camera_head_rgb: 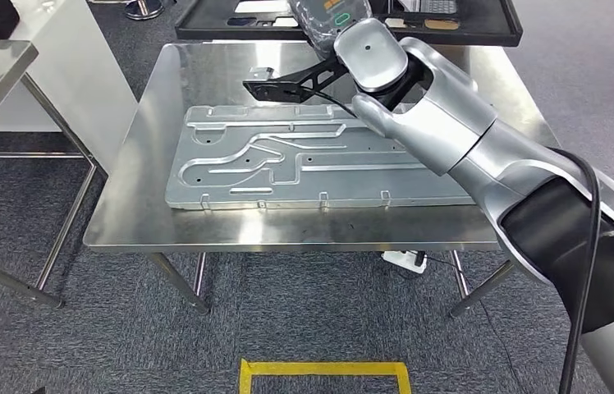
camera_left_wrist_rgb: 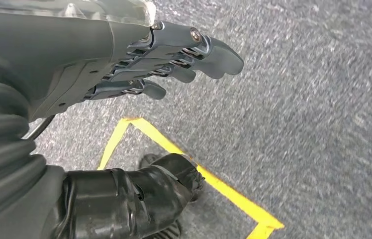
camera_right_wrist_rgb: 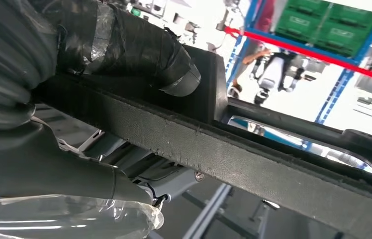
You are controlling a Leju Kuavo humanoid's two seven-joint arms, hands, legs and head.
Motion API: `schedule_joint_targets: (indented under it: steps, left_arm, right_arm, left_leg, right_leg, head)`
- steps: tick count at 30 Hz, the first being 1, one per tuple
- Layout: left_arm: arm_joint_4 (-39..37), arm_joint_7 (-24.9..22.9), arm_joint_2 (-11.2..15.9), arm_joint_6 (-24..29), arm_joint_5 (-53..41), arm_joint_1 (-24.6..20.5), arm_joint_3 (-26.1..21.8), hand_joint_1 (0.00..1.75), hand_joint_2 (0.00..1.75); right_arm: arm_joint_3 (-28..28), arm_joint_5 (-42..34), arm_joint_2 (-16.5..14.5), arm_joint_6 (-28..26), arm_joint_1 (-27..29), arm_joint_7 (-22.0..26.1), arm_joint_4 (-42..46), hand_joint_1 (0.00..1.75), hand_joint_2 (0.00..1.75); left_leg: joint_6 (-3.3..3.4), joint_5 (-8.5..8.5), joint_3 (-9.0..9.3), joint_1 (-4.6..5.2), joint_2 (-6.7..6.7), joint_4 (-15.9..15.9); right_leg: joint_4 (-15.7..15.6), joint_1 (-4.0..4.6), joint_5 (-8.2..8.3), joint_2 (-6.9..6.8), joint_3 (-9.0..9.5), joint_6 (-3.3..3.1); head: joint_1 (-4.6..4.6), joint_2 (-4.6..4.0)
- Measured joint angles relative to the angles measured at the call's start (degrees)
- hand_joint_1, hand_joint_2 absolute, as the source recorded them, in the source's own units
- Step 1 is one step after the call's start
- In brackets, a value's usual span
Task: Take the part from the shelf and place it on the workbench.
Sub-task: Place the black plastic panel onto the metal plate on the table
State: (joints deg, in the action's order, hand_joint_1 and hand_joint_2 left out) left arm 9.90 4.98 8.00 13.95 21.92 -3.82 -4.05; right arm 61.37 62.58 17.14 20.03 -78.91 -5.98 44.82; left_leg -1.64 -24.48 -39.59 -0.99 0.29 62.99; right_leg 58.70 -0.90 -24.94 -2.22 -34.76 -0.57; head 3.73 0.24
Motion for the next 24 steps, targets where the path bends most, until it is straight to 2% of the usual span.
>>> schedule_joint_targets:
  steps: [1,2,5,6,8,10,11,12,13,15,16,17,18,21,22,24]
  left_arm:
    - [0.0,0.0,0.2,0.2,-0.1,0.0,0.0,0.00,1.75]
    - [0.0,0.1,0.3,0.3,-0.3,0.0,0.0,0.00,1.75]
    - [0.0,0.0,0.4,0.7,-0.4,0.0,0.0,0.00,1.75]
    - [0.0,0.0,0.5,0.8,-0.4,0.0,0.0,0.00,1.75]
    - [0.0,-0.1,0.5,0.9,-0.4,-0.1,0.0,0.00,1.75]
    - [0.0,-0.1,0.5,0.9,-0.4,-0.3,0.0,0.00,1.75]
    - [0.0,-0.1,0.5,0.8,-0.5,-0.3,0.0,0.00,1.75]
    - [0.0,-0.1,0.5,0.8,-0.5,-0.3,0.0,0.00,1.75]
    - [0.0,0.0,0.5,0.7,-0.5,-0.3,0.0,0.00,1.75]
    - [0.0,0.1,0.5,0.5,-0.4,-0.3,0.0,0.00,1.75]
    - [0.0,0.1,0.5,0.4,-0.4,-0.3,0.0,0.00,1.75]
    - [0.0,0.2,0.5,0.3,-0.4,-0.3,0.0,0.00,1.75]
    - [0.0,0.2,0.5,0.0,-0.3,-0.3,0.0,0.00,1.75]
    - [0.0,0.6,0.6,-1.0,0.2,-0.1,0.0,0.00,1.75]
    - [0.0,0.8,0.6,-1.3,0.3,-0.1,0.0,0.00,1.75]
    - [0.0,1.0,0.7,-1.5,0.3,-0.2,0.0,0.00,1.75]
  right_arm:
    - [-0.1,-0.1,0.0,-0.2,0.0,0.1,0.0,1.75,1.75]
    - [-0.2,-0.2,0.1,-0.4,0.1,0.1,0.0,1.75,1.75]
    - [-0.3,-0.3,0.2,-0.9,0.5,0.2,0.0,1.75,1.75]
    - [-0.3,-0.3,0.2,-1.0,0.6,0.2,0.0,1.75,1.75]
    - [-0.3,-0.3,0.3,-1.3,0.8,0.2,-0.1,1.75,1.75]
    - [-0.4,-0.3,0.3,-1.7,1.1,0.3,-0.1,1.75,1.75]
    - [-0.4,-0.3,0.3,-1.7,1.5,0.3,-0.2,1.75,1.75]
    - [-0.4,-0.3,0.3,-1.8,1.8,0.3,-0.3,1.75,1.75]
    - [-0.4,-0.3,0.3,-1.8,2.0,0.3,-0.4,1.75,1.75]
    - [-0.4,-0.2,0.4,-1.8,2.1,0.2,-0.5,1.75,1.75]
    - [-0.5,-0.2,0.4,-1.9,2.1,0.2,-0.5,1.75,1.75]
    - [-0.5,-0.1,0.4,-2.0,2.1,0.0,-0.5,1.75,1.75]
    - [-0.6,0.0,0.4,-2.1,2.1,-0.2,-0.5,1.75,1.75]
    - [-0.6,0.8,0.4,-2.9,2.3,-1.6,-0.5,1.75,1.75]
    - [-0.8,1.3,0.5,-3.6,2.3,-2.4,-0.5,1.75,1.75]
    - [-1.2,2.1,0.8,-5.0,2.4,-3.8,-0.4,1.75,1.75]
  left_leg:
    - [0.32,0.90,1.63,0.15,0.17,-3.0]
    - [0.68,1.09,2.46,0.32,0.28,-4.6]
    - [1.83,1.02,2.73,0.38,0.06,-5.0]
    - [2.23,1.07,2.96,0.27,0.02,-5.3]
    - [2.90,1.12,3.37,0.10,-0.04,-5.6]
    - [3.29,0.95,3.52,0.19,-0.21,-5.6]
    - [3.39,0.85,3.63,0.23,-0.39,-5.5]
    - [3.44,0.74,3.78,0.26,-0.61,-5.5]
    - [3.43,0.59,3.94,0.26,-0.86,-5.4]
    - [3.16,0.17,4.15,0.29,-1.32,-5.1]
    - [2.94,-0.05,4.10,0.35,-1.52,-4.8]
    - [2.69,-0.18,3.99,0.39,-1.67,-4.6]
    - [2.44,-0.24,3.86,0.42,-1.77,-4.5]
    - [1.55,-0.72,3.49,0.32,-1.68,-4.2]
    - [1.23,-1.64,2.92,0.28,-1.42,-2.9]
    - [0.71,-4.87,0.26,0.16,-0.83,3.1]
  right_leg:
    - [0.1,0.09,-0.16,-0.21,-0.01,0.23]
    - [0.2,0.20,-0.24,-0.33,-0.02,0.48]
    - [0.0,0.31,-0.36,-0.33,0.09,1.36]
    - [0.7,0.28,-0.91,0.01,-0.16,1.61]
    - [5.4,0.19,-3.47,1.07,-2.39,1.86]
    - [13.2,0.24,-6.46,1.85,-6.46,1.92]
    - [15.8,0.24,-6.89,1.99,-8.04,1.93]
    - [16.5,0.24,-6.25,2.05,-8.71,1.88]
    - [14.8,0.24,-4.56,2.09,-8.25,1.76]
    - [7.1,0.30,-0.25,2.36,-5.02,1.30]
    - [3.7,0.37,1.03,2.59,-3.47,1.08]
    - [1.5,0.46,1.59,2.78,-2.47,0.90]
    - [0.7,0.58,1.45,2.92,-2.09,0.75]
    - [0.1,0.48,1.59,2.71,-1.80,0.08]
    - [-0.1,0.35,1.69,2.59,-1.65,-0.20]
    - [-0.3,0.25,1.72,2.59,-1.46,-0.56]
  head:
    - [0.04,0.00]
    - [0.08,0.00]
    - [0.15,0.00]
    - [0.20,0.00]
    - [0.33,0.00]
    - [0.38,0.00]
    - [0.39,0.00]
    - [0.39,0.00]
    - [0.40,0.00]
    - [0.38,0.00]
    - [0.34,0.00]
    - [0.34,0.00]
    - [0.33,0.00]
    - [0.31,0.00]
    - [0.24,0.00]
    - [0.09,0.00]
